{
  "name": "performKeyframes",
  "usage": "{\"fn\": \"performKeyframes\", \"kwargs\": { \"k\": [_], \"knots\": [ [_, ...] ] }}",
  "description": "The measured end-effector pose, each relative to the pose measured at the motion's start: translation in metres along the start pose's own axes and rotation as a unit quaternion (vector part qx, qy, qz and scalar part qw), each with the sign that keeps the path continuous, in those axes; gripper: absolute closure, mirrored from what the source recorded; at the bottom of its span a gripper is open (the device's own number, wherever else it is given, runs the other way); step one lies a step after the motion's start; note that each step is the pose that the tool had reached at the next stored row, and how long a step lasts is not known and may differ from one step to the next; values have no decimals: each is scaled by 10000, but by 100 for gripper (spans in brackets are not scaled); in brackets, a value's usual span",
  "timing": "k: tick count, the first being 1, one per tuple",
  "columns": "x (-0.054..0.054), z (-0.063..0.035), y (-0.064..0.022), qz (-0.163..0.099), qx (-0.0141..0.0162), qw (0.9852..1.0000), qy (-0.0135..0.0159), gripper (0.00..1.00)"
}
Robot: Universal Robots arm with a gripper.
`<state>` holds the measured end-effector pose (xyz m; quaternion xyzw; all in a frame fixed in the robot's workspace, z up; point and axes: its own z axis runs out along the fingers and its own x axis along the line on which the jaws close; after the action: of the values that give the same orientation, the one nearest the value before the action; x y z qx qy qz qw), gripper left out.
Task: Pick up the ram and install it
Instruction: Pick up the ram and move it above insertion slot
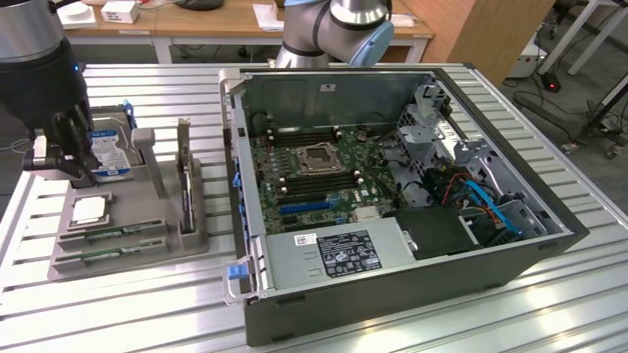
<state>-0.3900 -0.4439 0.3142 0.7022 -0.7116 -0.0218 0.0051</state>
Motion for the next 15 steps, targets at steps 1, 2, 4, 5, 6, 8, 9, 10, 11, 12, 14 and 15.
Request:
{"fn": "performKeyframes", "kwargs": {
  "k": [1, 2, 4, 5, 6, 8, 9, 10, 11, 12, 14, 15],
  "knots": [
    [0, 0, 0, 0, 0, 10000, 0, 65],
    [0, 1, 0, 0, 1, 10000, 0, 65],
    [2, 0, -1, -5, -7, 10000, 0, 65],
    [3, 0, -1, -10, -15, 10000, 0, 65],
    [4, 1, -2, -17, -29, 10000, 0, 65],
    [4, 1, -2, -30, -74, 10000, 2, 65],
    [4, 1, -2, -37, -95, 9999, 2, 65],
    [4, 0, -3, -41, -116, 9999, 3, 65],
    [4, 1, -2, -41, -121, 9999, 3, 65],
    [4, 0, -2, -42, -121, 9999, 3, 65],
    [4, 0, -3, -42, -122, 9999, 3, 65],
    [4, 0, -3, -47, -122, 9999, 3, 65]
  ]
}}
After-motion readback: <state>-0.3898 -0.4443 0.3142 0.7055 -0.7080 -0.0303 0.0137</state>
